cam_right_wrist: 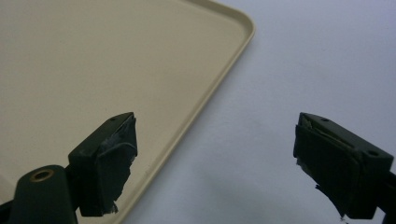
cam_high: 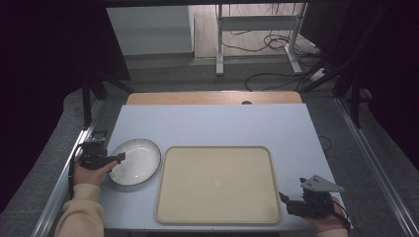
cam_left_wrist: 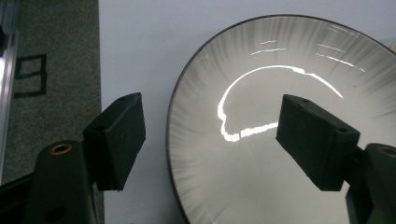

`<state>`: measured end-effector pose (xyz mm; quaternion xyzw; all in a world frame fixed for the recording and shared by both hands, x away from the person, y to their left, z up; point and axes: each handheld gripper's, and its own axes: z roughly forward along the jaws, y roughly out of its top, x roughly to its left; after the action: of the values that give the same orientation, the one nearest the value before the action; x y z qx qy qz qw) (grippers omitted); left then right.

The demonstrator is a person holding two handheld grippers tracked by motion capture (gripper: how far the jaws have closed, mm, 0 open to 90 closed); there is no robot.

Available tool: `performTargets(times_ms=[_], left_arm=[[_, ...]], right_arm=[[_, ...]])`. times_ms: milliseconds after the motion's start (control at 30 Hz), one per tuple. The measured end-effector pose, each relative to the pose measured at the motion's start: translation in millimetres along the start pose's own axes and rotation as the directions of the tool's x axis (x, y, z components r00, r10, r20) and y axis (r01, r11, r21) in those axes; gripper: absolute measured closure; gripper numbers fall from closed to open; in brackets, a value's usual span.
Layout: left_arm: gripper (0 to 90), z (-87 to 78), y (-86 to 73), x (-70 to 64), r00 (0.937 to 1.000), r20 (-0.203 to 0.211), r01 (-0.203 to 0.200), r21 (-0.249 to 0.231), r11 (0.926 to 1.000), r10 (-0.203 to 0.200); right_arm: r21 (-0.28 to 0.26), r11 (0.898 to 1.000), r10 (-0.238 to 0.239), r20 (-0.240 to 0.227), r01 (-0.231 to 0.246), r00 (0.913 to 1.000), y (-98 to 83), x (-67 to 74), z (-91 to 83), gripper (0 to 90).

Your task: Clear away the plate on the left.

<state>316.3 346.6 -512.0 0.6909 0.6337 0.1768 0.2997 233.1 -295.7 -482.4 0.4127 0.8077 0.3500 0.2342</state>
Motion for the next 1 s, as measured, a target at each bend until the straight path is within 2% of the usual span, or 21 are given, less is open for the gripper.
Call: performTargets(times_ms=[100, 400, 600, 700, 800, 1000], left_arm=[[25.2, 1.3, -1.6, 5.1, 0.9981, 0.012, 0.061, 0.005, 0.9982, -0.061], [33.6, 7.8, -3.3, 13.2, 0.9939, 0.045, 0.100, 0.042, 0.9941, -0.101], [40.4, 11.0, -9.2, 21.6, 0.9826, 0.101, 0.150, 0.063, 0.9867, -0.156], [43.9, 11.5, -11.0, 24.9, 0.9710, 0.147, 0.182, 0.054, 0.9818, -0.188], [48.4, 12.6, -11.9, 25.4, 0.9698, 0.158, 0.178, 0.059, 0.9823, -0.185], [58.4, 15.7, -13.2, 25.0, 0.9651, 0.169, 0.188, 0.082, 0.9788, -0.200]], right_arm=[[0.004, 1.000, 0.001, -0.002, -0.001, 1.0000, -0.2, -0.1, 0.4, 13.7], [0.011, 1.000, -0.003, -0.001, 0.003, 1.0000, -0.4, 0.7, 1.3, 13.7], [0.014, 1.000, -0.003, -0.005, 0.003, 1.0000, -0.9, 0.1, 1.7, 13.7], [0.015, 1.000, -0.004, -0.006, 0.004, 1.0000, -0.9, 0.1, 2.0, 13.7], [0.017, 1.000, -0.005, -0.007, 0.005, 1.0000, -1.1, 0.5, 2.3, 13.7], [0.023, 1.000, -0.008, -0.009, 0.008, 0.9999, -1.3, 0.4, 2.8, 13.7]])
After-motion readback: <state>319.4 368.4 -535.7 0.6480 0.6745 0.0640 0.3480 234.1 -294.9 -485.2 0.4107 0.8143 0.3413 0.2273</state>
